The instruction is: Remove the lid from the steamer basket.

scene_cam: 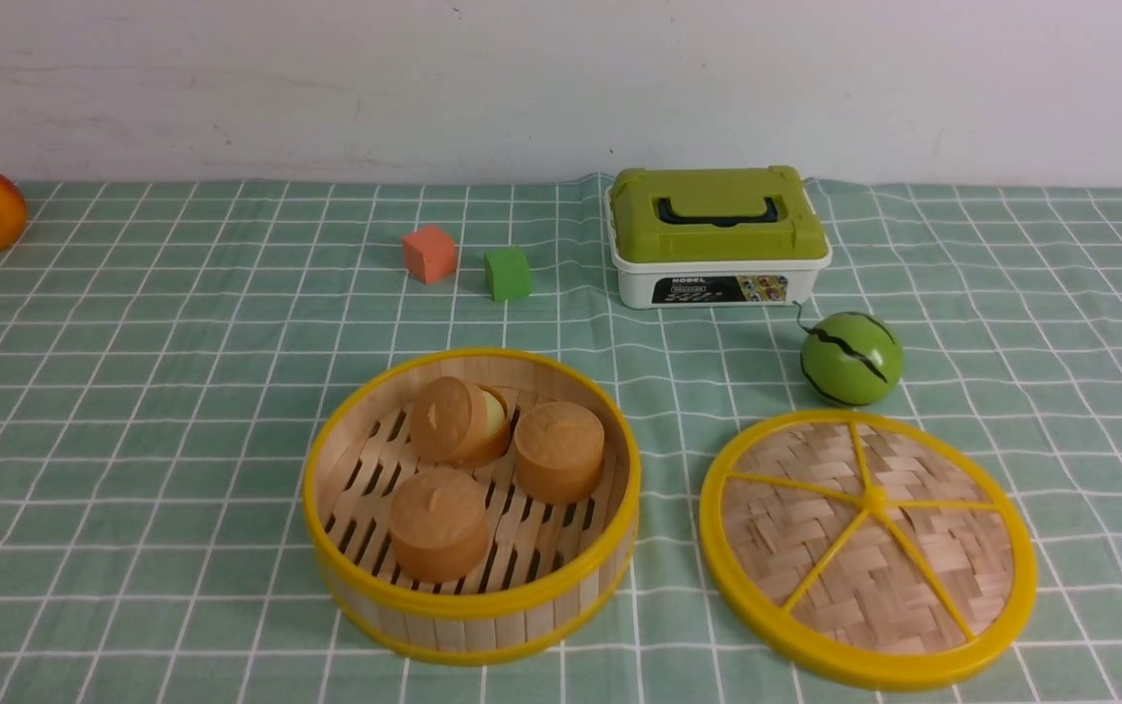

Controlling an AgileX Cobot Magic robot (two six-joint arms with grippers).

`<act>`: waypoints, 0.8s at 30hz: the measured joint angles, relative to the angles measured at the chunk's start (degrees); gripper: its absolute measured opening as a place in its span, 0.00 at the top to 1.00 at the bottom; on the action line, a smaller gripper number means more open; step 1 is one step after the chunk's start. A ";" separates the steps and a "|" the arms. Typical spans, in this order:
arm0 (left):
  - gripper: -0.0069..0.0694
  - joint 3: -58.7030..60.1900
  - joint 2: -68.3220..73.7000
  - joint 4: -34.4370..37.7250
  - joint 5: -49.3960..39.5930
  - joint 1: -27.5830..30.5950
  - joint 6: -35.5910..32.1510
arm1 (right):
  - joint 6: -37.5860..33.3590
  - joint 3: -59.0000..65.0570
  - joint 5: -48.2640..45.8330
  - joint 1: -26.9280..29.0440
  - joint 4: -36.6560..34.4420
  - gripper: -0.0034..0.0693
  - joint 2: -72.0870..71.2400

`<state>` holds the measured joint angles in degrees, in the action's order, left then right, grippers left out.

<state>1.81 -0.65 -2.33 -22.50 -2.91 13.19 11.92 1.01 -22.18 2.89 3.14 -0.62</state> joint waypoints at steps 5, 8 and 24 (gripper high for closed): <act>0.60 0.00 0.00 0.00 0.00 0.00 0.00 | 0.00 0.00 0.00 0.00 0.00 0.86 0.00; 0.60 0.00 0.00 0.00 0.00 0.00 0.00 | 0.00 0.00 0.00 0.00 0.00 0.86 0.00; 0.60 0.00 0.00 0.00 0.00 0.00 0.00 | 0.00 0.00 0.00 0.00 0.00 0.83 0.00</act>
<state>1.81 -0.65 -2.33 -22.50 -2.91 13.19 11.92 1.01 -22.18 2.89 3.14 -0.62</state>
